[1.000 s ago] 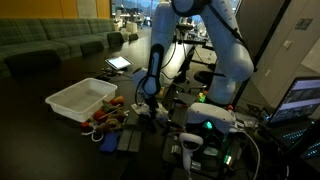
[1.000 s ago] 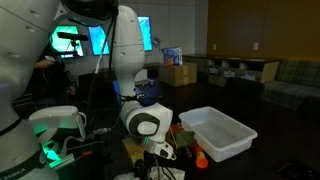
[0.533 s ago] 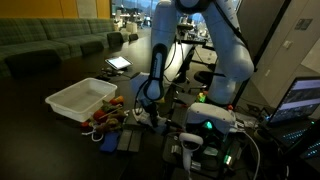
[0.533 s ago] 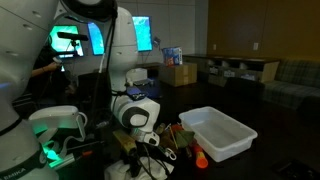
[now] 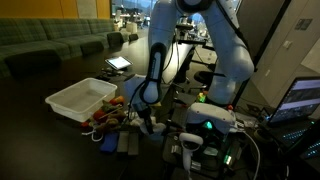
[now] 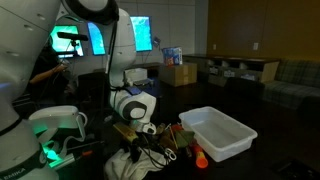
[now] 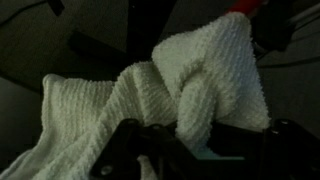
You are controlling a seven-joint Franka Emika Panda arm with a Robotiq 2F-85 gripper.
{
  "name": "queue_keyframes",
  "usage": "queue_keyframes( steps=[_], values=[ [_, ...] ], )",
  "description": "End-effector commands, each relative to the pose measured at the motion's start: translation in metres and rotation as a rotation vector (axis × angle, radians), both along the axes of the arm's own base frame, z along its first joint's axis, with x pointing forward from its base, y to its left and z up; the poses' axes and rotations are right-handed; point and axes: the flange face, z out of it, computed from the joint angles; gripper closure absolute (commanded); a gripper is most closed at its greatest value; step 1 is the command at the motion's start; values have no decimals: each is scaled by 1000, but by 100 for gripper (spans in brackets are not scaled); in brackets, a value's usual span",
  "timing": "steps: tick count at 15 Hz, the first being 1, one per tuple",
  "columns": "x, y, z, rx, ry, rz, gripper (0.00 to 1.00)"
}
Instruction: Wipe the counter with the cloth
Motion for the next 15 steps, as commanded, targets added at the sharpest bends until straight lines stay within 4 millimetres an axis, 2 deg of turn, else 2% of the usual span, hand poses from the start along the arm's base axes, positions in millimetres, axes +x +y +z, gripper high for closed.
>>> queue_keyframes(
  steps=[1,11,15],
  values=[
    [14,34,-4,66,-2,-33,99],
    [50,112,-11,186,-35,-181,98],
    [66,147,3,259,-122,-203,98]
  ],
)
